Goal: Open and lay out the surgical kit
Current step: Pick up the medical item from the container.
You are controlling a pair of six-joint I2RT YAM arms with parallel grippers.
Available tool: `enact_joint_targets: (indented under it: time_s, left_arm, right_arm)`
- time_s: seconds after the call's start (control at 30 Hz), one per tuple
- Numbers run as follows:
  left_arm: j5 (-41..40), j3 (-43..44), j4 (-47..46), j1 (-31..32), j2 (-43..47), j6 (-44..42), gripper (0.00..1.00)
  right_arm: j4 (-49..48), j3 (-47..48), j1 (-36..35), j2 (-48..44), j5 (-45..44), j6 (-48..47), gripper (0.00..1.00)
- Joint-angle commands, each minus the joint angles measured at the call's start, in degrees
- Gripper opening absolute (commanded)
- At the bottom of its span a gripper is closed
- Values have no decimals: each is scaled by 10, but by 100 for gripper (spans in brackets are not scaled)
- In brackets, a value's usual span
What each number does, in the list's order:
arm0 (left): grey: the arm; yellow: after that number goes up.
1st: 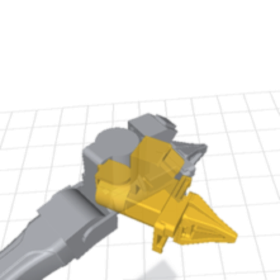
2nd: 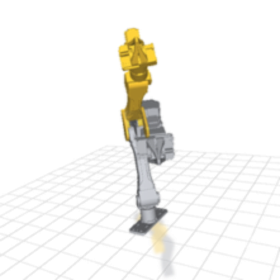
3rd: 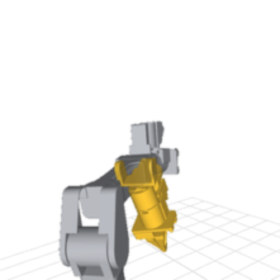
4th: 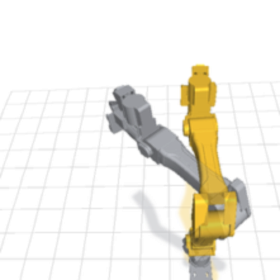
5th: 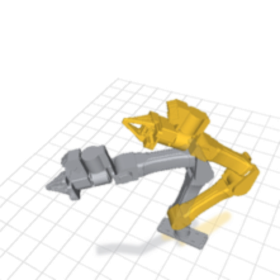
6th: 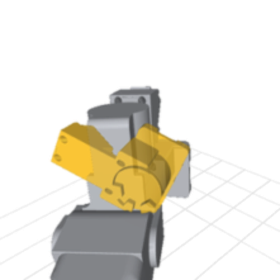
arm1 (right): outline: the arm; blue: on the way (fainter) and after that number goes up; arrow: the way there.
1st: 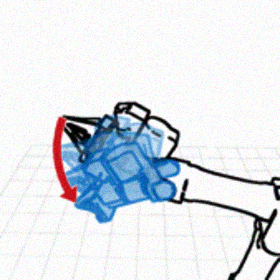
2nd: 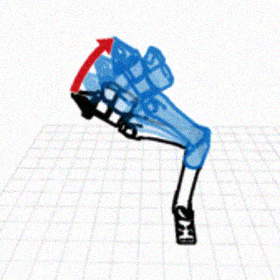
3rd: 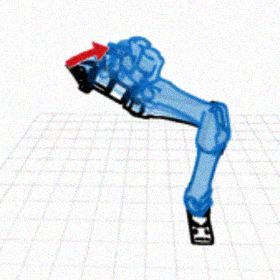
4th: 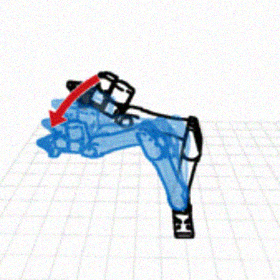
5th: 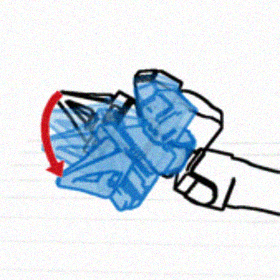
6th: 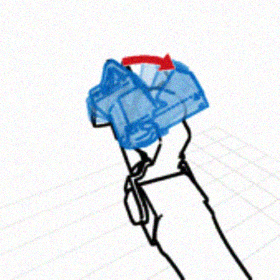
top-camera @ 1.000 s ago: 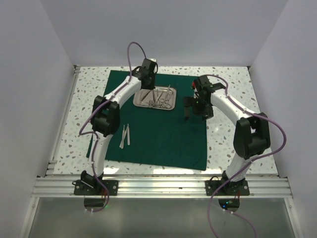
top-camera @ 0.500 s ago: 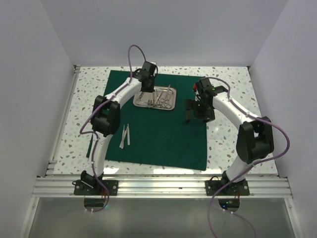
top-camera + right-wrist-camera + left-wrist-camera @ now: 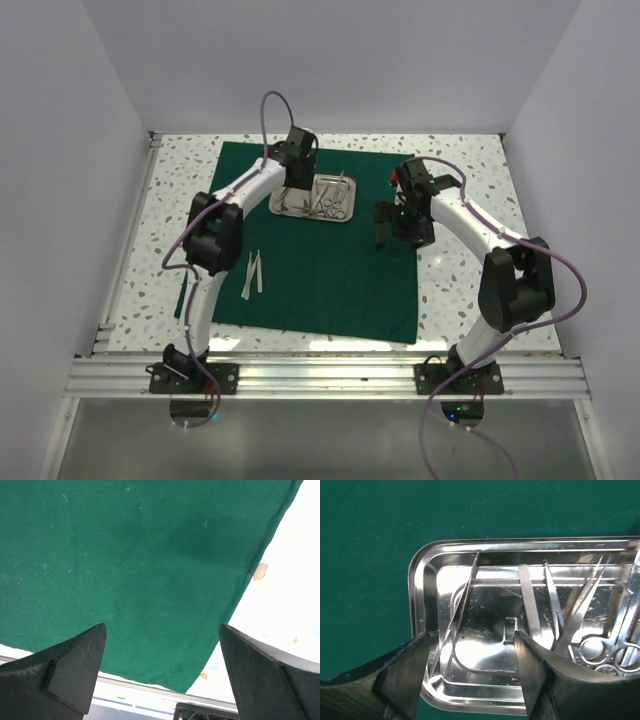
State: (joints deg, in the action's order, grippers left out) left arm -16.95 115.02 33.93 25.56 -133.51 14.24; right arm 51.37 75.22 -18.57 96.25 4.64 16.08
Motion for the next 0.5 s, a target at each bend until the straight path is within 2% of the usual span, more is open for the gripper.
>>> enact_joint_targets:
  time_s: [0.0,0.2,0.47]
  left_arm:
    - [-17,-7,-13,-13,7,-17,73]
    - [12,4,-15,-38,-15,-10,72]
    - [57,15,-16,-50,-40,-15,64]
  right_arm:
    - [-7,5,2,-11,4,2,98]
    - [-2,7,2,-7,-4,3,98]
    - [7,26,3,7,-13,4,98]
